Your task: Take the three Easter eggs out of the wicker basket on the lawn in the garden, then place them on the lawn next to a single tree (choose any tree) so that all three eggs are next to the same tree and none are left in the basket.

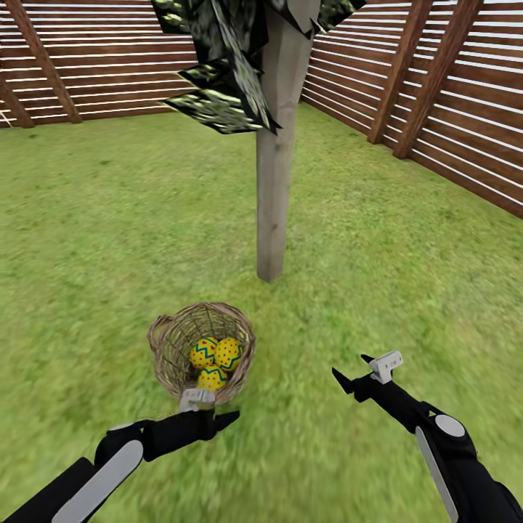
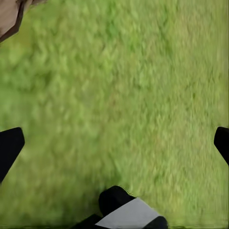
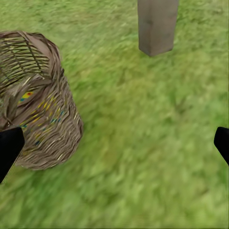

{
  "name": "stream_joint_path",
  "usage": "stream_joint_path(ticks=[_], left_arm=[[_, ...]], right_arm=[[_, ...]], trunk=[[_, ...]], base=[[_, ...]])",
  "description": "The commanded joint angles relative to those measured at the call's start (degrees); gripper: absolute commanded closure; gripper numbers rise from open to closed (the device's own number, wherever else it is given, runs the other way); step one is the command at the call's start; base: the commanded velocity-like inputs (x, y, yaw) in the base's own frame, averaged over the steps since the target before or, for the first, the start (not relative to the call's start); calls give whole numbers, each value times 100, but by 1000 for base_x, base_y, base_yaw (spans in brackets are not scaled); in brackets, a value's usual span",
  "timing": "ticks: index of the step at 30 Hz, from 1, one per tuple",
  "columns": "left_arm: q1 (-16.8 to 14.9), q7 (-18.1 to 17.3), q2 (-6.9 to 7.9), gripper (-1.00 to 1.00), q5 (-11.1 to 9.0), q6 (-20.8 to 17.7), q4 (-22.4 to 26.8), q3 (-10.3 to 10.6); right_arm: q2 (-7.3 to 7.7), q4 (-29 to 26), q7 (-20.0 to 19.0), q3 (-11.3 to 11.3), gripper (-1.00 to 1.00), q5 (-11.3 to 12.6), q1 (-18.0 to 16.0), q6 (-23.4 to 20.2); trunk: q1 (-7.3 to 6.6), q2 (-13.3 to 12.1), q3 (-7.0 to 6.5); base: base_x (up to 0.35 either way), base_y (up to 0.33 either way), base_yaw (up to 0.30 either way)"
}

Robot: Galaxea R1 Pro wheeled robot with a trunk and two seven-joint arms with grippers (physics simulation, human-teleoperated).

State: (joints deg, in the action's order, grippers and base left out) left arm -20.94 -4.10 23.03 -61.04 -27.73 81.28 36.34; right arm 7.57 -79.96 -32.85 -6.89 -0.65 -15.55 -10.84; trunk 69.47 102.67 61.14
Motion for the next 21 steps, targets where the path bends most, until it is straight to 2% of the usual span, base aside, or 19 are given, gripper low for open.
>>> stream_joint_path(ticks=[1, 14, 21], left_arm=[[-6, -4, -3, -100, -23, -12, 4, 32], [-6, 1, 6, -100, -22, -12, 47, 75], [-6, 6, 3, -100, -15, -13, 17, 75]], right_arm=[[-2, -11, -35, -12, -100, -5, -2, -48], [8, -19, -28, -41, -100, -14, -3, -59], [8, -25, -28, -41, -100, -14, -6, -59]], trunk=[[0, 2, 4], [0, 2, -44], [0, 2, -98]], base=[[0, 276, 0], [-106, 270, -22], [-15, 282, -2]])
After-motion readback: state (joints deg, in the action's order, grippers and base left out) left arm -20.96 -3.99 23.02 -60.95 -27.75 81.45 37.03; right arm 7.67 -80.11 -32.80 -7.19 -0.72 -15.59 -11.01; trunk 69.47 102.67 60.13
